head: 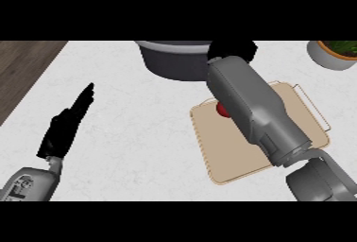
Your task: Pick the tomato from the tray and place it in the pot
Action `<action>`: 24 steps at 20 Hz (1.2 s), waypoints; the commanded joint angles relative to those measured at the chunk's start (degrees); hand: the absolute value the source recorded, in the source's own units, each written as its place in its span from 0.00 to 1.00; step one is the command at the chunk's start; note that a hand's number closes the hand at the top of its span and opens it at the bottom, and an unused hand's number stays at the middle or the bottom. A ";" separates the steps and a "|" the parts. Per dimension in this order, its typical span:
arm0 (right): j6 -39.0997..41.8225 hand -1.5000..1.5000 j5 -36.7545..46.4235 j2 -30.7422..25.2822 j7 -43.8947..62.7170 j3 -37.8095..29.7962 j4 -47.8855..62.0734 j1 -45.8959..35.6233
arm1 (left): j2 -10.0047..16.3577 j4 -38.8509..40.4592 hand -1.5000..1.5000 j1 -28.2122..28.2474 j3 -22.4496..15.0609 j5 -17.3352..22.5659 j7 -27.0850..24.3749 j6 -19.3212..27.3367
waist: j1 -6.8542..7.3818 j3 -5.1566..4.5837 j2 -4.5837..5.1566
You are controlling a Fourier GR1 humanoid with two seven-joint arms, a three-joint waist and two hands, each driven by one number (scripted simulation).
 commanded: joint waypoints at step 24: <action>-21.47 1.00 12.92 2.95 6.78 2.58 0.26 -12.52 | 1.46 0.49 0.50 2.56 5.55 1.07 0.39 2.14 | -5.78 0.37 2.17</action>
